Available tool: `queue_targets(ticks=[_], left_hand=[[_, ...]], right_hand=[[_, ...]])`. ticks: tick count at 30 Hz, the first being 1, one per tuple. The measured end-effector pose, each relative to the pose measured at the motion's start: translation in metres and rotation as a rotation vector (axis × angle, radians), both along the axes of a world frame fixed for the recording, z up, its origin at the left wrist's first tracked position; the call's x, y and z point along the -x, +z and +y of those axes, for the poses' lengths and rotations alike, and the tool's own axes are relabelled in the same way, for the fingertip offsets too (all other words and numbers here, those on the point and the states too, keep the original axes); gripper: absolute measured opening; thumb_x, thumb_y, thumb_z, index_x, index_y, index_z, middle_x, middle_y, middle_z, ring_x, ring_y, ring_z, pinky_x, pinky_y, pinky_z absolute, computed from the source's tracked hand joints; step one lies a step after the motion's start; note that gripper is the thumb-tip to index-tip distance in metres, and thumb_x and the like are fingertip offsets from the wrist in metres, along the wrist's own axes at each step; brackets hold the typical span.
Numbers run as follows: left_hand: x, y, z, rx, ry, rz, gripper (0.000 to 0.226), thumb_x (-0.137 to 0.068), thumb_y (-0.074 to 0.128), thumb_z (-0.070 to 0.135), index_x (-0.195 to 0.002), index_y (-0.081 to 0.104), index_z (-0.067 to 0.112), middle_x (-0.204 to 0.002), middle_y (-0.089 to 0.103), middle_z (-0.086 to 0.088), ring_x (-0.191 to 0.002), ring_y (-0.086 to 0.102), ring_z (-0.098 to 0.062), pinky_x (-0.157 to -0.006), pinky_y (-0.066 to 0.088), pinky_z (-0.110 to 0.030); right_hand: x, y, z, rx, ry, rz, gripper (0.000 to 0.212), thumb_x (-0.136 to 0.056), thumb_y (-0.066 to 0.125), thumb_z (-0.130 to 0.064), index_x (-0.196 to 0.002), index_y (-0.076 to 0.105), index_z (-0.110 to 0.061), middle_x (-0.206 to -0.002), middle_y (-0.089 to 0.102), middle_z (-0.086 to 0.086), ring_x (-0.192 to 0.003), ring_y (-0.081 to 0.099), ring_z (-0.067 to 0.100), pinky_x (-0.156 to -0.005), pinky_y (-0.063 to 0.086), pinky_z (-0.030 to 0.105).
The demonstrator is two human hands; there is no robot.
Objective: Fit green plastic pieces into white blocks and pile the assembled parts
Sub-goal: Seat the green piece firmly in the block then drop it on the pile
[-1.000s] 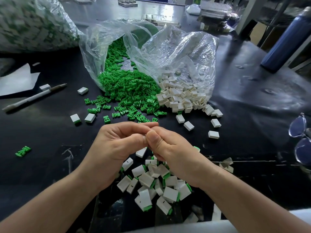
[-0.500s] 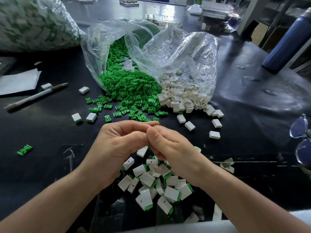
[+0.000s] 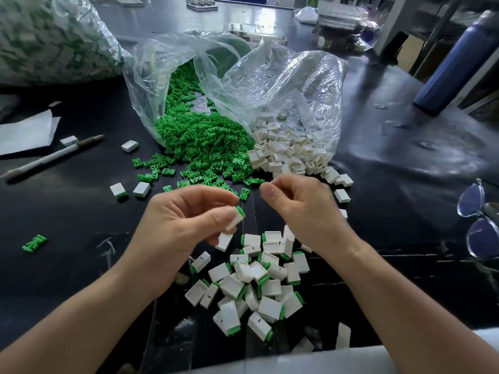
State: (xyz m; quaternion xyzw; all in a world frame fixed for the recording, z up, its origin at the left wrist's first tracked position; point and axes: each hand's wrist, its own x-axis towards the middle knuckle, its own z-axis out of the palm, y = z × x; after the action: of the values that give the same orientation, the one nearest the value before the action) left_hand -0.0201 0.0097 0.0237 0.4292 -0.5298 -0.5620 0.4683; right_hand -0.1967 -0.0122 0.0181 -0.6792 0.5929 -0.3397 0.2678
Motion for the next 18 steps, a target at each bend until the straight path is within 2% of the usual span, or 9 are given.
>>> queue_targets(ticks=[2,5,9,14,18], left_hand=[[0.002,0.002,0.003,0.006,-0.059,-0.041,0.02,-0.055,0.071,0.02,-0.073,0.074,0.012,-0.061,0.069,-0.005,-0.048,0.059,-0.007,-0.044,0.046,-0.014],[0.002,0.003,0.007,0.004,-0.167,-0.129,0.032,-0.053,0.072,0.034,-0.077,0.074,0.013,-0.061,0.067,-0.011,-0.042,0.051,-0.008,-0.04,0.04,-0.014],[0.0,0.002,0.005,0.012,-0.123,-0.167,0.037,-0.057,0.066,0.046,-0.078,0.074,0.016,-0.063,0.068,-0.006,-0.039,0.043,-0.009,-0.038,0.035,-0.015],[-0.002,0.005,0.005,0.009,-0.07,-0.143,0.038,-0.056,0.066,0.043,-0.073,0.073,0.01,-0.063,0.068,-0.007,-0.04,0.045,-0.009,-0.039,0.036,-0.013],[-0.001,0.007,0.005,0.005,-0.052,-0.126,0.034,-0.059,0.065,0.035,-0.074,0.072,0.005,-0.062,0.068,-0.007,-0.039,0.046,-0.009,-0.038,0.036,-0.012]], right_hand=[[0.009,-0.001,-0.007,0.048,-0.077,0.038,0.018,-0.09,0.055,-0.033,-0.078,0.059,-0.02,-0.062,0.049,-0.014,-0.058,0.044,0.0,-0.052,0.034,0.013],[0.021,-0.003,-0.017,0.103,-0.206,0.068,0.009,-0.089,0.058,-0.028,-0.088,0.063,-0.021,-0.068,0.05,-0.019,-0.065,0.046,-0.003,-0.06,0.031,0.014],[0.032,-0.004,-0.024,0.11,-0.303,0.137,0.013,-0.088,0.06,-0.028,-0.093,0.068,-0.019,-0.075,0.059,-0.011,-0.069,0.051,0.004,-0.068,0.034,0.014],[0.032,-0.01,-0.025,0.024,-0.277,0.29,0.019,-0.086,0.062,-0.028,-0.1,0.068,-0.017,-0.098,0.062,0.002,-0.093,0.056,0.02,-0.087,0.045,0.034],[0.032,-0.009,-0.023,-0.061,-0.244,0.383,0.035,-0.079,0.067,-0.034,-0.11,0.063,-0.019,-0.102,0.059,0.001,-0.097,0.055,0.02,-0.088,0.045,0.034]])
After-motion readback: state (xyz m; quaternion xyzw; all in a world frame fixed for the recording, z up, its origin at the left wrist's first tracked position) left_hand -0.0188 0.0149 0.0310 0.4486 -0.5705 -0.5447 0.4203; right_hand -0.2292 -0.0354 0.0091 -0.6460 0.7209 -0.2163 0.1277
